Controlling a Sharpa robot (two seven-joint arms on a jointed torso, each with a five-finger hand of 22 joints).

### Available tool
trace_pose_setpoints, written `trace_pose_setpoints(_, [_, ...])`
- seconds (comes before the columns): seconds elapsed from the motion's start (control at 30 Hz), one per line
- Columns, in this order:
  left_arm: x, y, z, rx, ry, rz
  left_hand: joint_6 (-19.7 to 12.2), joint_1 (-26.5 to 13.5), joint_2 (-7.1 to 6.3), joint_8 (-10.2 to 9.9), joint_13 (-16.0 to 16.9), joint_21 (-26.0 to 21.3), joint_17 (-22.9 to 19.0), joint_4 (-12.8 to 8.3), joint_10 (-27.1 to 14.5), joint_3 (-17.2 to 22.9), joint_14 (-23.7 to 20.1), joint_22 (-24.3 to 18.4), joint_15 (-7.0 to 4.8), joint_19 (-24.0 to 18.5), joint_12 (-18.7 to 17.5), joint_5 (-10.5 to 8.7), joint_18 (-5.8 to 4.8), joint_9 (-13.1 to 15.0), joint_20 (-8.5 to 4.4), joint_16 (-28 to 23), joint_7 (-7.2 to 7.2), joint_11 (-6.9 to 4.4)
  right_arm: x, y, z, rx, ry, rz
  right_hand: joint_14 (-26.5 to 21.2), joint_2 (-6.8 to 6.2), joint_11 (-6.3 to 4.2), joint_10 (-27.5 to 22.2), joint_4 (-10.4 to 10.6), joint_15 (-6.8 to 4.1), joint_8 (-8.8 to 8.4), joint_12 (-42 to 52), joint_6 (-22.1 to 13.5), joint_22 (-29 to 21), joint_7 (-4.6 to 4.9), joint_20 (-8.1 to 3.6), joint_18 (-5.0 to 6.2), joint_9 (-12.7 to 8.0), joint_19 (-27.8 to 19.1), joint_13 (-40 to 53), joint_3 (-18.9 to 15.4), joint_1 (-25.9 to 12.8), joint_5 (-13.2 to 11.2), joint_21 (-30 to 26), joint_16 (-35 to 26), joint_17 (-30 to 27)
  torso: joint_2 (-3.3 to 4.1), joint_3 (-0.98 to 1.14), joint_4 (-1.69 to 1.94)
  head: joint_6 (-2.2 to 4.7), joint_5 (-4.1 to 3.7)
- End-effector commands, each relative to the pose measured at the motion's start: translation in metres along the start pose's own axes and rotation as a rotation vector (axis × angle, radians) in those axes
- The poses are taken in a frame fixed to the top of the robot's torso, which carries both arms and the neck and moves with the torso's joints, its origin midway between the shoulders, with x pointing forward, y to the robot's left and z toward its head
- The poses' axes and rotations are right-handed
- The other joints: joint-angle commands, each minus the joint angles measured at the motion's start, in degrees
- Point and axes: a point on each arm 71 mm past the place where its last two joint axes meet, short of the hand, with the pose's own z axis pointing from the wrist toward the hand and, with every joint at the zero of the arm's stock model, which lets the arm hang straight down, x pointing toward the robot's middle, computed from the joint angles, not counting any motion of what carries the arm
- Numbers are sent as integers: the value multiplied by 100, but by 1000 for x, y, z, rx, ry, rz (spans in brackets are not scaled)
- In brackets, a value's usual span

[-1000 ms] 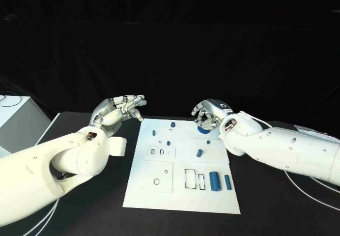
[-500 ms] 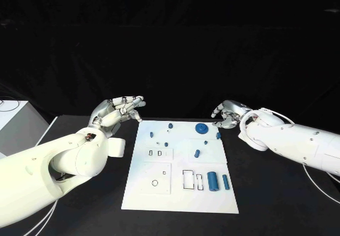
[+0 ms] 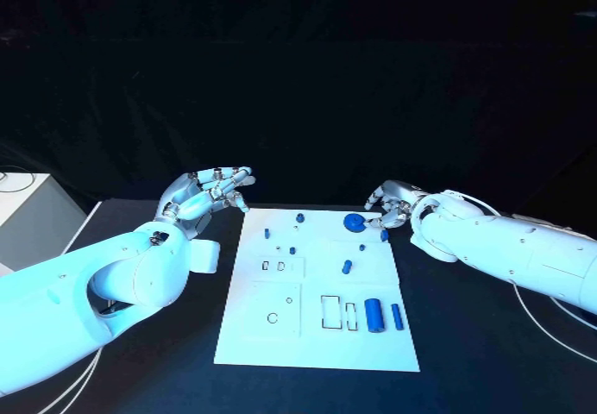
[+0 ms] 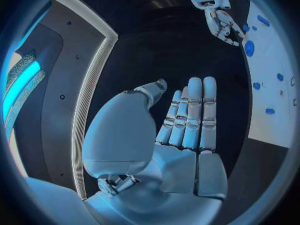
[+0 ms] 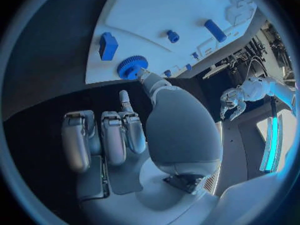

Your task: Assemble the parts on the task board

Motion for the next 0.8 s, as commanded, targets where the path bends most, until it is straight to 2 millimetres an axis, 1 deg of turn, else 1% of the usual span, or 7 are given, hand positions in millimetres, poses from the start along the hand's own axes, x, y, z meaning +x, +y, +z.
trace_pose_setpoints(0.03, [2, 0, 1, 4, 21, -1, -4, -68, -12, 29, 5, 25, -7, -10, 29, 11, -37, 11, -9, -42, 29, 6, 79, 5, 14, 34, -9, -10, 7, 1, 3, 6, 34, -8, 553, 124, 73, 597, 144, 74, -50, 99, -113, 1332, 15, 83, -76, -10, 501, 1505, -299, 66, -59, 122, 56, 1296, 11, 18, 9, -9, 17])
trace_pose_setpoints(0.13, [2, 0, 1, 1, 20, 1, -4, -68, -12, 29, 5, 26, -7, -10, 29, 11, -38, 11, -9, -42, 29, 6, 79, 5, 14, 34, -9, -10, 11, 5, 7, 5, 42, -9, 556, 135, 73, 597, 160, 76, -45, 99, -109, 1347, 15, 85, -80, -8, 509, 1505, -316, 69, -56, 135, 59, 1309, 8, 18, 6, -23, 24])
trace_pose_setpoints(0.27, [2, 1, 1, -1, 19, 1, -4, -68, -12, 29, 5, 26, -7, -10, 29, 11, -38, 11, -9, -42, 29, 6, 79, 5, 14, 34, -9, -10, 15, 8, 9, 4, 48, -9, 559, 145, 74, 597, 180, 77, -40, 99, -106, 1362, 15, 87, -84, -6, 517, 1505, -338, 71, -54, 148, 62, 1322, 11, 17, 15, -30, 29])
trace_pose_setpoints(0.37, [2, 1, 1, -3, 19, 2, -4, -68, -12, 29, 5, 26, -7, -10, 29, 11, -38, 11, -9, -42, 29, 6, 79, 5, 14, 34, -9, -10, 17, 9, 11, 5, 52, -10, 561, 163, 73, 597, 214, 78, -31, 99, -97, 1373, 13, 89, -87, -3, 523, 1505, -370, 71, -48, 157, 64, 1331, 8, 12, 11, -34, 31])
trace_pose_setpoints(0.57, [2, 1, 1, -5, 17, 3, -7, -64, -8, 28, 4, 30, -8, -11, 24, 15, -43, 14, -9, -49, 26, 7, 79, 5, 14, 35, -9, -10, 18, 9, 13, 11, 56, -12, 564, 207, 67, 597, 262, 75, 0, 99, -59, 1391, 5, 90, -92, 9, 533, 1505, -402, 126, 42, 171, 68, 1346, 8, 14, -2, -44, 44])
trace_pose_setpoints(0.8, [2, 1, 1, -7, 18, 3, -13, -58, -5, 26, 4, 34, -10, -15, 17, 18, -50, 17, -9, -56, 23, 7, 79, 4, 14, 37, -6, -8, 21, 11, 15, 10, 61, -13, 565, 311, 47, 597, 317, 60, 62, 99, 46, 1413, -19, 80, -98, 30, 545, 1505, -337, 208, 119, 190, 70, 1354, 8, 15, -1, -49, 50])
